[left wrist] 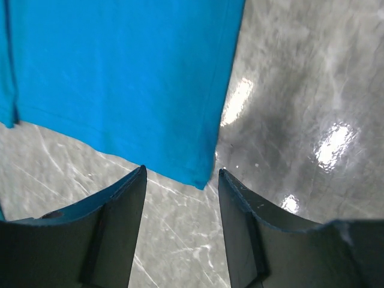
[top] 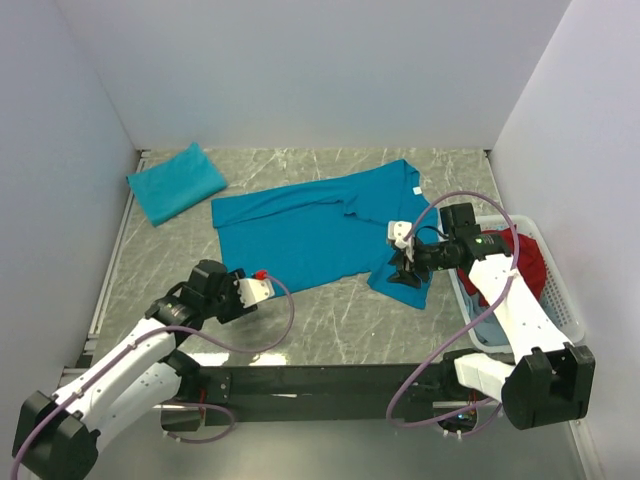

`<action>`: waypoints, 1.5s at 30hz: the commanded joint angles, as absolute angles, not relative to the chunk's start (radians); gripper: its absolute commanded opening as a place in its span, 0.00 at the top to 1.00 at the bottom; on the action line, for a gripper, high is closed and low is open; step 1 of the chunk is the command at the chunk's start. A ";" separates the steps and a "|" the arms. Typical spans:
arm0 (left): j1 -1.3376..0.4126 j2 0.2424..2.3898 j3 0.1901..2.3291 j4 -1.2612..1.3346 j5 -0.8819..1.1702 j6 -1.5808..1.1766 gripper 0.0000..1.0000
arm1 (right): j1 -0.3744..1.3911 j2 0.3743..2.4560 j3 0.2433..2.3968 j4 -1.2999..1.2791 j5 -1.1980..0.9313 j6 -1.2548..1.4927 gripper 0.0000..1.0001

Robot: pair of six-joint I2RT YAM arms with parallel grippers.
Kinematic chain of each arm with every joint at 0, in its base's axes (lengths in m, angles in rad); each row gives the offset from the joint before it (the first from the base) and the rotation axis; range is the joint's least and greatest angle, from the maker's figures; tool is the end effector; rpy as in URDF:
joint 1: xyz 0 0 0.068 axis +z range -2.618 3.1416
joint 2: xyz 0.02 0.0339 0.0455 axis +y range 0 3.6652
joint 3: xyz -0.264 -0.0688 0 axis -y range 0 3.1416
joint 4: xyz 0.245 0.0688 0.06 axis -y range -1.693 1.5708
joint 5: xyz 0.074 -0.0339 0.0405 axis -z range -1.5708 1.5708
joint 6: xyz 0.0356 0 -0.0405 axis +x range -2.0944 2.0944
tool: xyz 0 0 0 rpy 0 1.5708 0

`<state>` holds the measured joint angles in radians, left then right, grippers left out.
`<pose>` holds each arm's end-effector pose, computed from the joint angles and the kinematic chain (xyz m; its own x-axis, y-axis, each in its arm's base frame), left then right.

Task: Fold and stack the t-shirts
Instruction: Fold the tshirt

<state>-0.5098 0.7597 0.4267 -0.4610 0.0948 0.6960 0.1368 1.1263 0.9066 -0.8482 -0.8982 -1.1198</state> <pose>0.1349 -0.0793 0.1939 -0.1291 0.8034 -0.5812 0.8164 0.4188 0.3976 0.1993 0.0555 0.2727 0.0343 -0.5613 -0.8269 -0.9810 0.1391 -0.1351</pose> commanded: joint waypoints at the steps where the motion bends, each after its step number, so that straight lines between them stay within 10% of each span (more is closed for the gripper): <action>1: -0.514 0.798 0.414 -0.462 0.055 0.706 0.43 | 0.135 1.118 0.903 -0.819 -0.900 -1.106 0.49; 27: -0.514 1.009 0.380 -0.330 -0.018 0.716 0.63 | 0.103 1.094 0.920 -0.913 -0.946 -1.173 0.50; 34: -0.514 1.003 0.400 -0.354 -0.011 0.704 0.99 | 0.094 1.083 0.920 -0.920 -0.950 -1.183 0.51; 45: -0.517 0.871 0.449 -0.506 -0.029 0.629 1.00 | 0.092 1.130 0.914 -1.130 -0.768 -1.573 0.51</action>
<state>-0.5117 0.9024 0.4065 -0.4484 -0.0116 0.6632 0.0990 1.1114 0.9070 -0.9901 -0.8783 -1.3209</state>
